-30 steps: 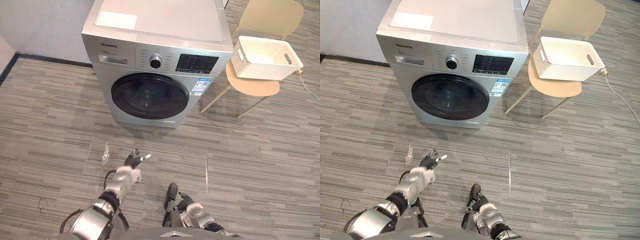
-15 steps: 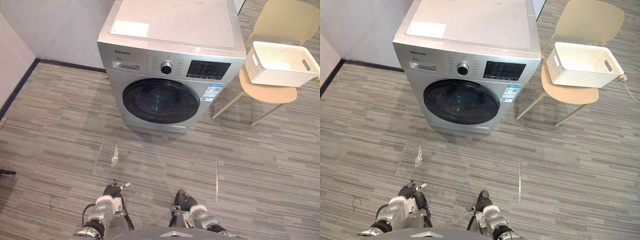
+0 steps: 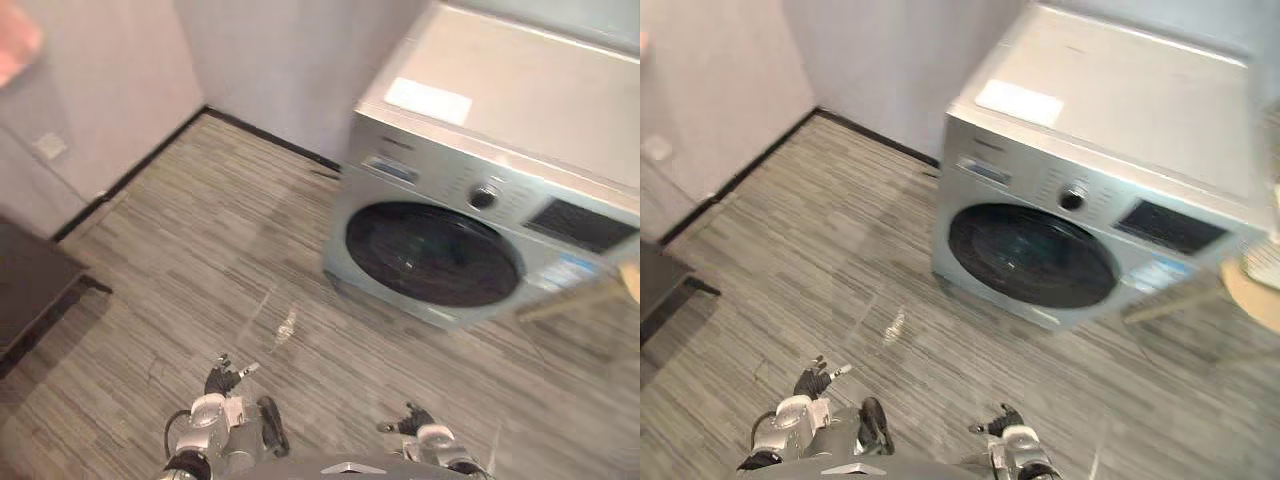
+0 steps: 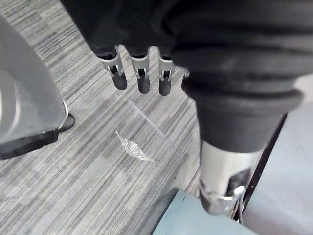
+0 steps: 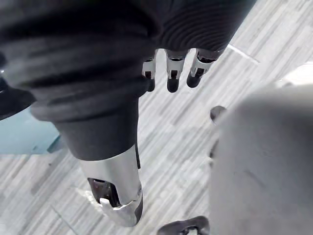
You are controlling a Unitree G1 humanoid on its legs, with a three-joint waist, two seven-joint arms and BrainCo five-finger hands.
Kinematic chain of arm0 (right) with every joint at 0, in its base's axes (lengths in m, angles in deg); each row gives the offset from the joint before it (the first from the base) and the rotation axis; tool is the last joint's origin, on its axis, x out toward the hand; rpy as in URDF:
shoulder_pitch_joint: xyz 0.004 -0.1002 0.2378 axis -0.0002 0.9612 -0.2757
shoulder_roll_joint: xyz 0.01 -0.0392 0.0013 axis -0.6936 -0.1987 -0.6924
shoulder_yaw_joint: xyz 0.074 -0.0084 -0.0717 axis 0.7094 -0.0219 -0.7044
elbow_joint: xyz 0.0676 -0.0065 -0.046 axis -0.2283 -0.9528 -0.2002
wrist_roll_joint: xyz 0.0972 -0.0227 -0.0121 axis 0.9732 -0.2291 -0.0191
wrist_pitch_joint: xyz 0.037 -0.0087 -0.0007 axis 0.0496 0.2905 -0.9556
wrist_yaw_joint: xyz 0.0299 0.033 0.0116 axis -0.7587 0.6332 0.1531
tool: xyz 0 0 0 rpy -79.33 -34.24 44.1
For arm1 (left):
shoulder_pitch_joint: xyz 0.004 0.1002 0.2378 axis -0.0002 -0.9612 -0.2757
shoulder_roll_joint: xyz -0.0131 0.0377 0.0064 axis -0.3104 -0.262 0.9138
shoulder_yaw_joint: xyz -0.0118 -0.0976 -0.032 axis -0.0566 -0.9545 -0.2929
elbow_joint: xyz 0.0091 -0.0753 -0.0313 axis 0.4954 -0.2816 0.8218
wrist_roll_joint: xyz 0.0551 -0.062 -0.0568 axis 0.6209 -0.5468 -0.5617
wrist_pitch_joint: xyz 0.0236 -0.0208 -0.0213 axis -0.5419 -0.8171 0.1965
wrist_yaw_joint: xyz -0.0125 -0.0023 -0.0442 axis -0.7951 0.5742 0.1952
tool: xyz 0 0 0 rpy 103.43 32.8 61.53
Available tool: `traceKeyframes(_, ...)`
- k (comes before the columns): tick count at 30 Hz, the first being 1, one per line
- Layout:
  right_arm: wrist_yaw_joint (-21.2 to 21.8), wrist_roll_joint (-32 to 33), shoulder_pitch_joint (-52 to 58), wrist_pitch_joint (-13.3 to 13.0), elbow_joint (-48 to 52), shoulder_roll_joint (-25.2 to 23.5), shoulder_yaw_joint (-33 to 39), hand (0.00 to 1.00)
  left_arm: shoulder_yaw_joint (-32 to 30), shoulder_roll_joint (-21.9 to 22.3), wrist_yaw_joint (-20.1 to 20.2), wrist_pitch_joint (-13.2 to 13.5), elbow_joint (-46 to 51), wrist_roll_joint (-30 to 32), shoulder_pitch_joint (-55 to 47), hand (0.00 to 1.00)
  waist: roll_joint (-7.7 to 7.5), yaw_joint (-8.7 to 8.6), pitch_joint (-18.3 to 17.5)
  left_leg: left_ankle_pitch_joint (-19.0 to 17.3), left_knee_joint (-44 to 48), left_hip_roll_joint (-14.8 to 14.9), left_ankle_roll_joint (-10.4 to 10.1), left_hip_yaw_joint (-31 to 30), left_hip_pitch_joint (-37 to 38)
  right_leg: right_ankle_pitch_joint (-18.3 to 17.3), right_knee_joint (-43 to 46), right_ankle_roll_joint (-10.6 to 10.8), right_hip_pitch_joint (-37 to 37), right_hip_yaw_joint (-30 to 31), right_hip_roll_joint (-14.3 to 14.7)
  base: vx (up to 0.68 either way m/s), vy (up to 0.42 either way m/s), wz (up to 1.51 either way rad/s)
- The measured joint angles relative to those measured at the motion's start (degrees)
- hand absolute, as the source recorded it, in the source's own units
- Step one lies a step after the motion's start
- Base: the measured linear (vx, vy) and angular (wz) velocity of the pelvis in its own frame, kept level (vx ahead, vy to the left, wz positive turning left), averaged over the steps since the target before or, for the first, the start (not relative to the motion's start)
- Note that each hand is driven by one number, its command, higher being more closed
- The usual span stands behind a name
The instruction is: Pick up the laundry basket with both hands and put the clothes into the washing machine.
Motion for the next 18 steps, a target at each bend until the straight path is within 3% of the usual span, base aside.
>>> traceKeyframes(1, -0.03, 2.13, -0.11, -0.01, 0.62, -0.16, 1.01, 0.00, 0.10, -0.17, -0.01, 0.05, 0.11, 0.04, -1.60, 0.00, 0.54, -0.18, 0.32, -0.64, -1.23, -1.22, 0.74, -1.33, 2.64, 0.75, 11.11, -6.66, -4.16, 4.55, -3.17, 0.23, 0.300, 0.67)
traceKeyframes(2, -0.04, 3.03, -0.30, -0.19, 0.65, -0.40, 1.04, 0.00, 0.34, -0.45, 0.00, 0.05, 0.10, 0.06, -2.10, 0.00, 1.07, -0.34, 0.70, -0.76, -1.89, -1.74, 0.93, -2.26, 3.70, -2.15, 16.82, -9.05, -6.35, 6.81, -3.36, 0.37, 0.356, 0.80)
traceKeyframes(3, -0.13, 4.33, -0.61, -1.17, 0.98, -0.94, 0.92, 0.00, 0.57, -1.64, -0.03, 0.04, 0.08, 0.37, -2.74, 0.00, 0.20, -0.96, 0.75, -0.30, -4.46, -3.25, 1.51, -4.53, 6.45, -7.87, 25.10, -8.17, -9.31, 9.96, -1.95, 0.32, 0.228, 1.02)
traceKeyframes(4, -0.11, 5.00, -0.78, -1.22, 0.94, -1.35, 0.93, 0.00, 0.55, -2.63, -0.02, 0.03, -0.11, 0.99, -4.03, 0.00, 0.17, -1.20, 1.30, 0.29, -7.09, -4.66, 1.62, -6.90, 9.51, -12.47, 28.10, -6.81, -10.73, 12.63, 1.46, 0.38, 0.253, 1.10)
traceKeyframes(6, -0.10, 5.58, -0.30, -1.28, 1.35, -2.07, 1.06, 0.00, 0.46, -3.22, 0.00, 0.04, -0.19, 1.06, -4.56, 0.00, -0.29, -1.38, 1.61, 0.56, -9.82, -6.12, 1.58, -9.72, 13.07, -16.61, 27.08, -5.62, -11.81, 15.40, 7.10, 0.25, 0.094, 0.96)
traceKeyframes(8, 0.00, 7.36, 0.51, -1.78, 3.65, -2.68, 1.39, 0.00, -0.72, -2.60, 0.05, 0.04, -0.78, 2.51, -4.56, 0.00, -0.02, -1.67, 2.00, 0.61, -11.92, -7.31, 1.49, -15.37, 16.47, -21.57, 19.73, -4.96, -15.37, 23.21, 18.66, 0.30, 0.016, 1.24)
traceKeyframes(9, 0.00, 7.51, 0.57, -1.85, 4.46, -2.73, 1.54, 0.00, -1.00, -2.28, 0.04, 0.05, -0.88, 3.20, -4.23, 0.00, 0.13, -1.96, 2.08, 0.68, -12.29, -7.34, 1.34, -17.09, 16.89, -22.20, 17.67, -4.80, -16.71, 26.64, 21.71, 0.37, -0.091, 1.57)
traceKeyframes(10, 0.01, 7.48, 0.71, -1.95, 5.53, -2.69, 2.03, 0.00, -1.38, -1.52, 0.09, 0.07, -1.03, 4.68, -3.31, 0.00, 0.10, -2.85, 2.39, 0.73, -12.42, -7.39, 1.00, -21.35, 17.55, -22.61, 13.56, -4.45, -18.44, 34.84, 27.18, 0.30, -0.112, 1.89)
traceKeyframes(11, 0.01, 7.50, 1.20, -2.58, 5.95, -2.68, 3.12, 0.00, -2.01, -0.73, 0.17, 0.09, -1.06, 6.33, -2.66, 0.00, 0.30, -3.33, 3.07, 0.60, -12.41, -7.60, 0.16, -25.34, 18.41, -22.25, 10.03, -4.12, -19.47, 42.69, 30.27, 0.30, -0.132, 1.90)
traceKeyframes(12, 0.01, 7.53, 1.55, -2.60, 6.25, -2.68, 3.54, 0.00, -2.50, -0.25, 0.21, 0.10, -1.03, 6.97, -2.04, 0.00, -0.30, -3.31, 3.31, 0.31, -12.11, -7.63, -0.38, -26.82, 19.13, -21.53, 8.62, -3.62, -19.39, 45.43, 31.03, 0.32, -0.175, 1.84)
traceKeyframes(13, 0.03, 7.50, 3.03, -2.56, 7.21, -3.01, 3.52, 0.00, -3.20, 0.50, 0.16, 0.17, -0.97, 7.88, -2.06, 0.00, -1.43, -3.09, 3.12, -0.64, -11.53, -8.19, -2.02, -28.82, 20.30, -17.03, 4.06, -3.37, -18.56, 48.98, 30.78, 0.34, -0.201, 1.54)
traceKeyframes(14, 0.04, 7.50, 4.63, -2.79, 7.88, -3.94, 3.48, 0.00, -4.03, 0.56, 0.14, 0.16, -0.90, 7.96, -2.26, 0.00, -3.47, -2.99, 3.01, -2.09, -10.04, -9.17, -4.10, -29.61, 21.01, -10.19, 0.65, -3.50, -17.22, 49.63, 28.33, 0.41, -0.303, 1.79)
traceKeyframes(15, 0.08, 7.90, 5.45, -2.78, 7.81, -3.86, 3.76, 0.00, -6.14, 1.22, -0.02, 0.10, -0.82, 9.00, -2.34, 0.00, -3.72, -2.77, 2.86, -4.26, -8.03, -7.79, -5.04, -29.73, 21.32, -12.95, 2.27, -1.24, -16.18, 47.53, 27.90, 0.26, -0.252, 1.33)
traceKeyframes(18, 0.08, 7.80, 5.90, -2.93, 8.10, -3.27, 4.06, 0.00, -7.93, 3.48, -0.10, 0.14, -0.35, 10.05, -3.23, 0.00, -1.59, -2.68, 2.05, -5.13, -6.84, -2.18, -6.65, -30.25, 20.13, -14.22, -0.43, -3.48, -12.97, 40.18, 29.91, 0.26, -0.317, 1.09)
